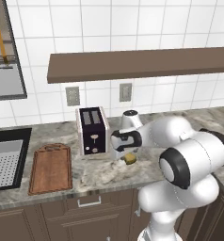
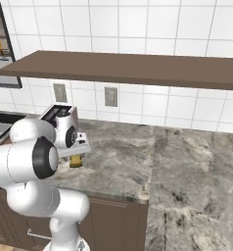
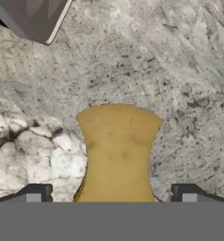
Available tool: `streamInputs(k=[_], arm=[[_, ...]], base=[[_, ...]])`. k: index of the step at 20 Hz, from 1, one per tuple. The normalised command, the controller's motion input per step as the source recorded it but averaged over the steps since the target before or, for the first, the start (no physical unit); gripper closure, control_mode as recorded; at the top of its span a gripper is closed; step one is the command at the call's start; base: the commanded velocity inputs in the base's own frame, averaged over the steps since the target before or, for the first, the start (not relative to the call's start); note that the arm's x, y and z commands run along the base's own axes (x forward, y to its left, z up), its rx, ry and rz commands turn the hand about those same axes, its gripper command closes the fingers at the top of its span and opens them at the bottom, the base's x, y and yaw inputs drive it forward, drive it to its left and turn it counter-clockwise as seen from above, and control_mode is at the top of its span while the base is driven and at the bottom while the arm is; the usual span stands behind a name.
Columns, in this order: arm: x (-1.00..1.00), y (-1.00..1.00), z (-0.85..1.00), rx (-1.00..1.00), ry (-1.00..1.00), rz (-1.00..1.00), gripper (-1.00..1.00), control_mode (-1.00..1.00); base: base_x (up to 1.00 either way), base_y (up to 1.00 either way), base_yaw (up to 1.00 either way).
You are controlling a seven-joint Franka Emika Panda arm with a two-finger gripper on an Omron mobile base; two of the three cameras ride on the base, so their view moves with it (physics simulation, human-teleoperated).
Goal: Pick up the sponge from the counter and clean the cutting board by briefly scrubbing or pressing down on the cutting board. Once finished, release the sponge.
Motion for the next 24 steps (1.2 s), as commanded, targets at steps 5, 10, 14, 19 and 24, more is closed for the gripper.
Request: streamInputs(k=[5,10,14,19,24], arm=[[0.13,0.0,-0.19,0.0,0.02,0.0,-1.0,-1.0],[0.12,0.0,-0.16,0.0,0.03,0.0,-1.0,-1.0],[0.13,0.0,-0.14,0.0,0.04,0.0,-1.0,-1.0],[0.04,0.0,-0.14,0.0,0.05,0.0,1.0,-1.0],[-0.22,0.03,0.01,0.0,0.0,0.02,1.0,-1.0]], base=[[0.0,0.0,0.0],[0.0,0.0,0.0],[0.0,0.0,0.0],[0.0,0.0,0.0],[0.0,0.0,0.0]])
